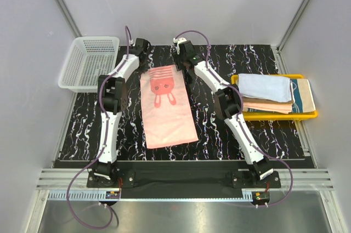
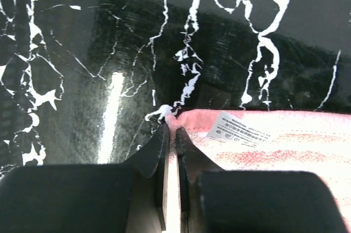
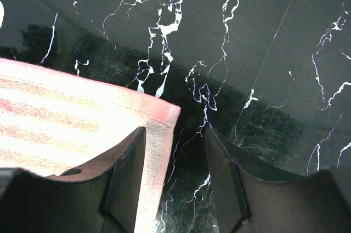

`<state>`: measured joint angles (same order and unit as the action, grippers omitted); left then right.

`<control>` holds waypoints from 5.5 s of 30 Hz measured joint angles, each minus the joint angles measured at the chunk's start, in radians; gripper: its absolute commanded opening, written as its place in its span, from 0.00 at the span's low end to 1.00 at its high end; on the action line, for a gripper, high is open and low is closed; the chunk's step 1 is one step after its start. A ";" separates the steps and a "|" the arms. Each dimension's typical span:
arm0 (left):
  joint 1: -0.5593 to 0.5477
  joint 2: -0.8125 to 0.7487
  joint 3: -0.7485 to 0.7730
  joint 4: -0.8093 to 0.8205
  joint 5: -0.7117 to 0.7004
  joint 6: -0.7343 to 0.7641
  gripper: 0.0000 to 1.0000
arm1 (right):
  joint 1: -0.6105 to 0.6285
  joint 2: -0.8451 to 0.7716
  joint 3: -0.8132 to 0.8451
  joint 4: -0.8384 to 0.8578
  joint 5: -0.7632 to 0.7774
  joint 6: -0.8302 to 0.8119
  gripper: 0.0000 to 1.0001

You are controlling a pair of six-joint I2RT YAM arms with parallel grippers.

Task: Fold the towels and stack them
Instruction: Fold the towel

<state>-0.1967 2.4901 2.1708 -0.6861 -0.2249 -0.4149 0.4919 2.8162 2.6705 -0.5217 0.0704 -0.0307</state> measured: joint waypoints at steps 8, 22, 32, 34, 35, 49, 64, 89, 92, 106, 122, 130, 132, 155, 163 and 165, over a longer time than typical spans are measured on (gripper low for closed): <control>-0.005 0.000 -0.011 0.029 0.013 0.000 0.02 | 0.000 0.000 0.002 0.000 -0.003 -0.009 0.50; -0.011 -0.011 -0.038 0.084 0.067 0.000 0.02 | 0.000 0.000 0.011 -0.067 -0.004 -0.016 0.46; -0.025 -0.017 -0.053 0.105 0.095 0.000 0.02 | 0.000 0.000 0.019 -0.108 -0.001 -0.006 0.36; -0.029 -0.017 -0.054 0.106 0.098 0.000 0.02 | 0.000 0.000 0.019 -0.112 -0.002 -0.001 0.31; -0.031 -0.017 -0.054 0.107 0.098 0.000 0.02 | 0.000 0.000 0.019 -0.112 -0.001 0.001 0.26; -0.035 -0.077 -0.153 0.164 0.071 0.022 0.00 | -0.007 -0.091 -0.178 0.036 0.084 0.019 0.01; -0.012 -0.255 -0.221 0.300 0.122 0.027 0.00 | -0.008 -0.383 -0.400 0.144 0.100 0.040 0.00; -0.189 -0.794 -0.990 0.482 0.116 -0.061 0.00 | 0.068 -0.888 -1.254 0.267 0.130 0.287 0.00; -0.205 -0.831 -1.027 0.457 0.076 -0.065 0.00 | 0.085 -0.929 -1.315 0.267 0.130 0.320 0.00; -0.227 -1.057 -1.207 0.416 0.014 -0.088 0.00 | 0.175 -1.039 -1.435 0.266 0.132 0.386 0.00; -0.294 -1.160 -1.310 0.388 0.019 -0.103 0.00 | 0.206 -1.121 -1.530 0.257 0.151 0.410 0.00; -0.304 -1.192 -1.317 0.372 0.018 -0.104 0.00 | 0.219 -1.167 -1.566 0.254 0.153 0.428 0.00; -0.306 -1.202 -1.323 0.368 0.018 -0.106 0.00 | 0.222 -1.176 -1.574 0.253 0.153 0.431 0.00; -0.330 -1.285 -1.416 0.338 0.042 -0.122 0.00 | 0.255 -1.252 -1.670 0.256 0.145 0.475 0.00; -0.333 -1.331 -1.416 0.322 0.044 -0.122 0.00 | 0.272 -1.275 -1.680 0.245 0.147 0.486 0.00; -0.334 -1.337 -1.419 0.320 0.044 -0.122 0.00 | 0.277 -1.280 -1.680 0.241 0.147 0.489 0.00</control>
<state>-0.5304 1.1534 0.7513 -0.3664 -0.1806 -0.5369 0.7685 1.5360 0.9905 -0.2802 0.2176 0.4580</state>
